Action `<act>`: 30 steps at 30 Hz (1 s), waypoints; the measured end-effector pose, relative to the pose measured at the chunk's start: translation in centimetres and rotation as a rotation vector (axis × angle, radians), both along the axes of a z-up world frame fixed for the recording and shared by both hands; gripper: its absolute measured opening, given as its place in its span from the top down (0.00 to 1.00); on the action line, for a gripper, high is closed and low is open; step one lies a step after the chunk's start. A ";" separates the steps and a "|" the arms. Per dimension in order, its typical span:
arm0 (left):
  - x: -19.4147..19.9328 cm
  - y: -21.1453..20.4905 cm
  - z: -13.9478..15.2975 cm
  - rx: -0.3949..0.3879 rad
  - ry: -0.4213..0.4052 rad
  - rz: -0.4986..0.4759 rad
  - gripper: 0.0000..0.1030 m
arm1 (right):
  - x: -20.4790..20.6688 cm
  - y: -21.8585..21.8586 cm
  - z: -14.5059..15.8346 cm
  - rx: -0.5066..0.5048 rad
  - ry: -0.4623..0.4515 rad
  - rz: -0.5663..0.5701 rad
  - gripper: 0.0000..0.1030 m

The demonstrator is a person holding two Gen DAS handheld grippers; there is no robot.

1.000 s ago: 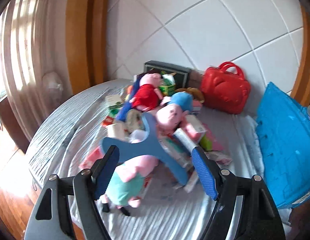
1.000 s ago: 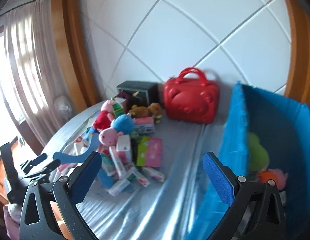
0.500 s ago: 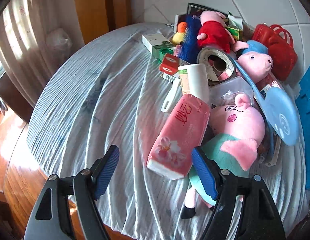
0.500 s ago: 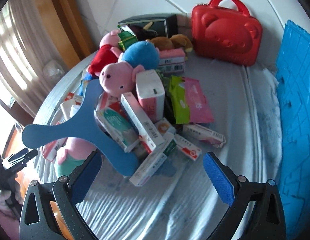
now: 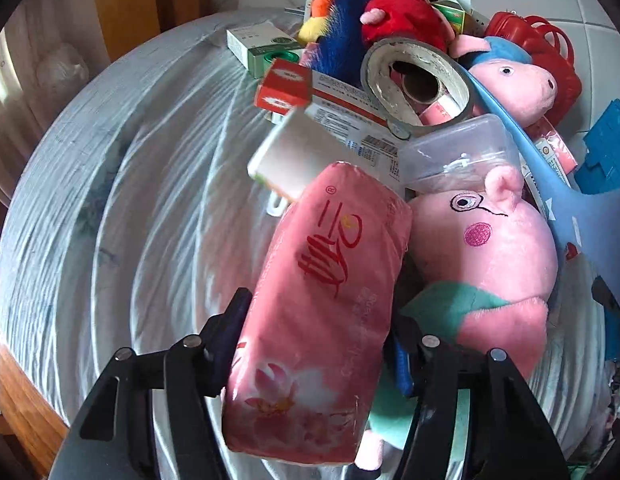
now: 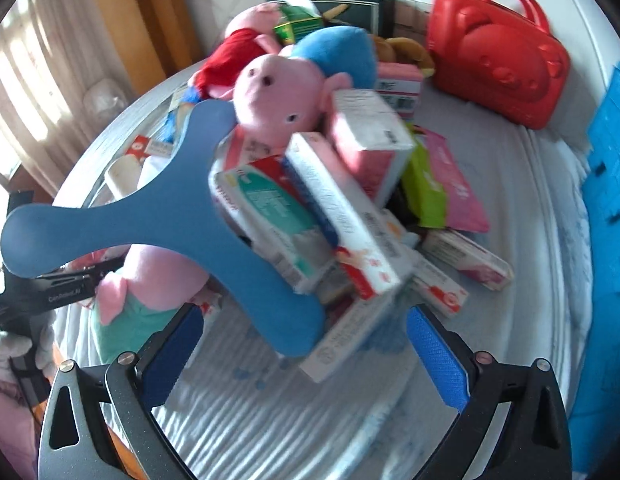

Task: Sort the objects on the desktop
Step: 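Grasp the pink tissue pack with the left tool while the right grasps the blue boomerang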

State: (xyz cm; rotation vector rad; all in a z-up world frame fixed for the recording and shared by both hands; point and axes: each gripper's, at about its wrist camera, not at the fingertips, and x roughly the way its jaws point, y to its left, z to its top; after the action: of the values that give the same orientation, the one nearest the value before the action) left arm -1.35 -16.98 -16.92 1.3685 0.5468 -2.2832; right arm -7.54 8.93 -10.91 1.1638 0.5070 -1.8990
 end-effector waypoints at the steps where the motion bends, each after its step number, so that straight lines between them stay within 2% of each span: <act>1: 0.8 0.1 0.5 -0.024 0.006 0.015 0.43 | 0.5 -0.8 -0.3 0.001 0.018 0.018 0.00; 3: 2.4 0.0 1.8 -0.055 0.031 0.047 0.43 | 1.5 -2.4 -0.8 0.015 0.056 0.055 0.01; 4: 2.9 0.0 2.3 -0.070 0.037 0.061 0.43 | 1.9 -3.1 -1.0 0.016 0.072 0.074 0.08; 5: 3.4 -0.1 2.8 -0.082 0.045 0.071 0.43 | 2.2 -3.7 -1.1 0.015 0.078 0.087 0.20; 7: 4.3 -0.6 3.5 -0.092 0.059 0.088 0.43 | 2.9 -5.0 -1.6 0.006 0.074 0.125 0.27; 12: 5.0 -1.1 3.5 -0.097 0.077 0.098 0.43 | 2.5 -6.4 -1.3 -0.050 0.096 0.137 0.27; 13: 5.1 -1.2 3.6 -0.092 0.086 0.099 0.43 | 2.2 -6.5 -1.3 -0.057 0.092 0.135 0.32; 14: 4.9 -1.4 3.6 -0.089 0.096 0.101 0.43 | 1.9 -6.5 -1.0 -0.074 0.087 0.124 0.55; 16: 4.8 -1.3 4.0 -0.085 0.114 0.103 0.43 | 1.5 -6.4 -0.7 -0.079 0.097 0.094 0.67; 21: 4.2 -0.8 5.4 -0.098 0.148 0.095 0.43 | 0.3 -7.1 -1.2 -0.090 0.071 0.074 0.68; 22: 4.2 -0.5 5.9 -0.109 0.158 0.091 0.43 | 0.3 -7.2 -1.1 -0.096 0.065 0.070 0.70; 23: 4.0 -0.3 6.3 -0.117 0.165 0.087 0.43 | 0.4 -7.2 -0.8 -0.108 0.060 0.069 0.76; 24: 4.0 -0.1 6.8 -0.126 0.174 0.083 0.43 | 0.5 -6.9 -0.1 -0.139 0.045 0.074 0.81; 30: 3.8 1.3 10.1 -0.161 0.243 0.050 0.43 | 0.6 -5.2 4.3 -0.254 0.051 0.074 0.82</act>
State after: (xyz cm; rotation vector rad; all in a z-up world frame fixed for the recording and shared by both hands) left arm 2.45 -15.63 -6.81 0.9981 0.4552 -2.4099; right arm -6.92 3.77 -6.66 0.9217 0.3200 -1.8702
